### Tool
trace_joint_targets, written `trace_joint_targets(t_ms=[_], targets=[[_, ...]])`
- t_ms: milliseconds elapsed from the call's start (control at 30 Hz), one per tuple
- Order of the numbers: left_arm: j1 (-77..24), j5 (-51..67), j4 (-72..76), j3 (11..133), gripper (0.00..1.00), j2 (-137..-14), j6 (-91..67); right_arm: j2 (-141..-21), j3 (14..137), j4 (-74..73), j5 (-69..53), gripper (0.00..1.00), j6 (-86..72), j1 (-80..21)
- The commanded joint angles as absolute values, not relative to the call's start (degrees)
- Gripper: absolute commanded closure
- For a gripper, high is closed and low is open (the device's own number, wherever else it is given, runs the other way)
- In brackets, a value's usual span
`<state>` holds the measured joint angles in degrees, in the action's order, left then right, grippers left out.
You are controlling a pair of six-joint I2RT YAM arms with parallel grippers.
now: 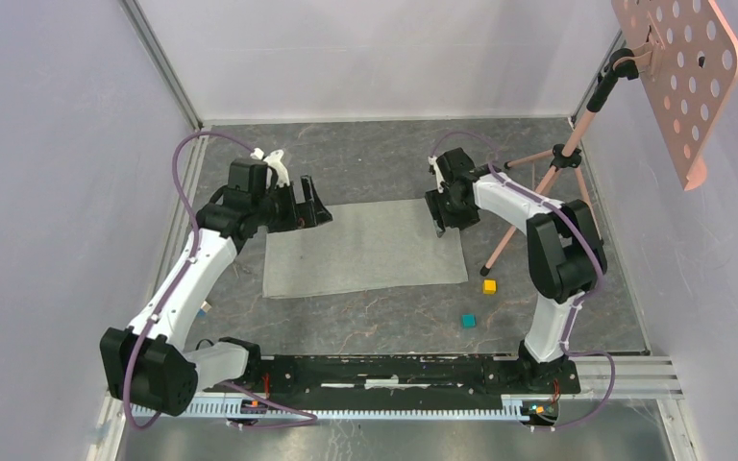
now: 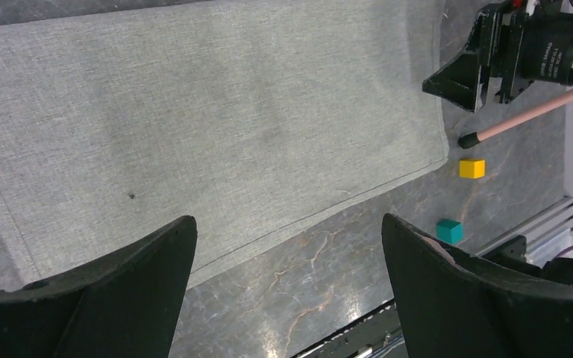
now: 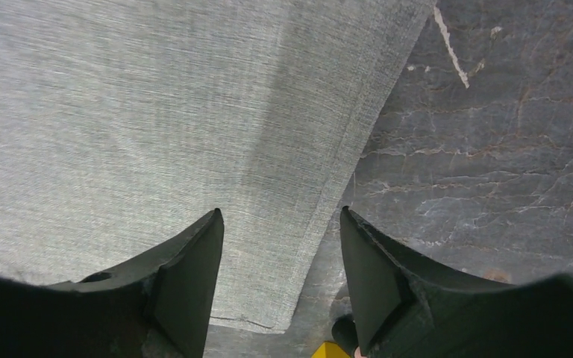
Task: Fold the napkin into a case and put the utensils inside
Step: Pick up the rectangle-folded napkin from the center of the board.
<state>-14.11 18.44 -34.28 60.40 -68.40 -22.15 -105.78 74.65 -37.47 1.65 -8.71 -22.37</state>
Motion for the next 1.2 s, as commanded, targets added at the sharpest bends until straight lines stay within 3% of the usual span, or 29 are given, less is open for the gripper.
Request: trace_joint_targets(t_ms=[0,600,667,833,967,1167], targets=[[-14.20,17.65,-33.91,59.21,0.00,-65.53,-15.84,-109.07,80.12,-45.15,3.58,0.37,-8.17,-22.15],[-14.33,21.18,-32.32,56.43,0.00,-61.90,-16.26,-113.14,75.83,-41.49,3.88,0.44,-10.01,-22.06],[-14.33,21.01,-32.33,56.34,0.00,-61.71,-16.26,-113.46,74.53,-40.35,4.00,0.49,-10.26,-22.01],[-14.37,20.83,-32.30,56.26,0.00,-61.53,-16.13,-114.59,72.04,-37.82,4.34,0.70,-10.32,-22.08],[-14.39,20.71,-32.34,56.07,0.00,-61.51,-16.08,-113.93,71.95,-37.05,6.00,0.98,-8.16,-22.14],[-14.38,21.22,-32.10,55.99,0.00,-62.15,-16.41,-110.22,78.44,-41.18,27.41,1.00,1.48,-22.06]])
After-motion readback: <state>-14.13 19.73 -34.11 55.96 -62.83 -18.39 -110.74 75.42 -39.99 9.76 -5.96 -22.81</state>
